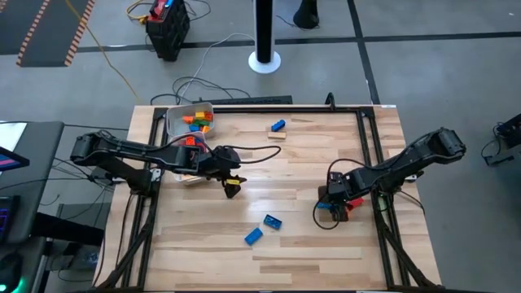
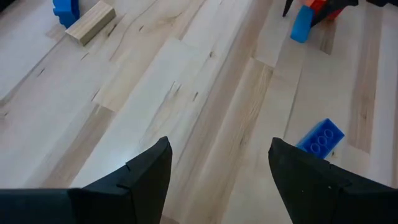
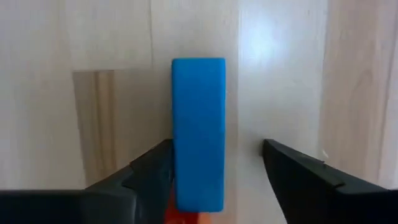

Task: Sort blocks by size
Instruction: Put the large blue wooden block into the white bin

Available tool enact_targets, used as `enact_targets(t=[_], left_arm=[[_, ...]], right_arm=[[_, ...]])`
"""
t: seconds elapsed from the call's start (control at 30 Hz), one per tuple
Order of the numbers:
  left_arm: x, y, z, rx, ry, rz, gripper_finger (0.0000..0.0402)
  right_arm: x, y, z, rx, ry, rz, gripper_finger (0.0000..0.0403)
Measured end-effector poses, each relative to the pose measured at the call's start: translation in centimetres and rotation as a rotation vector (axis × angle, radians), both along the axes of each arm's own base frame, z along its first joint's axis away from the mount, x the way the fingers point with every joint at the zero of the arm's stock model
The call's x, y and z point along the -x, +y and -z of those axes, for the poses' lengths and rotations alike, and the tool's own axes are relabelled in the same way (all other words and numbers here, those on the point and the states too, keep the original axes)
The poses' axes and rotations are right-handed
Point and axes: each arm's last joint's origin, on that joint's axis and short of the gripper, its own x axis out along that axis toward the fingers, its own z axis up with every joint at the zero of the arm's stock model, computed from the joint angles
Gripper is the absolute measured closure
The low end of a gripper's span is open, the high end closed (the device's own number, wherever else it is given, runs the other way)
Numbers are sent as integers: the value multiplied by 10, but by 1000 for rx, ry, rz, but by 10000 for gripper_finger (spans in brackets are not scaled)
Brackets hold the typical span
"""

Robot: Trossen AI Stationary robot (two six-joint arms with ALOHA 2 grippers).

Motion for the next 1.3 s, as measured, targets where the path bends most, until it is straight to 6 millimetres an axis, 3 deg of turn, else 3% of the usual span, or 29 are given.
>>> enact_targets(t=[0.13,0.4,0.53,0.6,0.8,0.97,1.13,1.3], left_arm=[[0,0,0,-13,3,11,147],[2,9,-1,-24,12,-27,147],[7,14,-9,-37,-17,-34,147],[9,16,-13,-73,-32,-10,147],[4,16,-19,-267,-49,149,147],[-1,10,-21,-428,-51,326,147],[-4,7,-23,-573,-79,454,147],[-11,5,-30,-595,-190,467,147]], right_arm=[[1,0,3,33,-5,-5,163],[-1,0,10,60,12,-6,268],[-5,-2,4,35,-4,59,275],[-12,-6,-4,10,-36,87,275],[-49,-27,-57,-11,-274,136,275],[-76,-50,-103,-193,-511,133,274],[-87,-67,-125,-344,-647,126,272],[-101,-68,-125,-458,-608,70,271]])
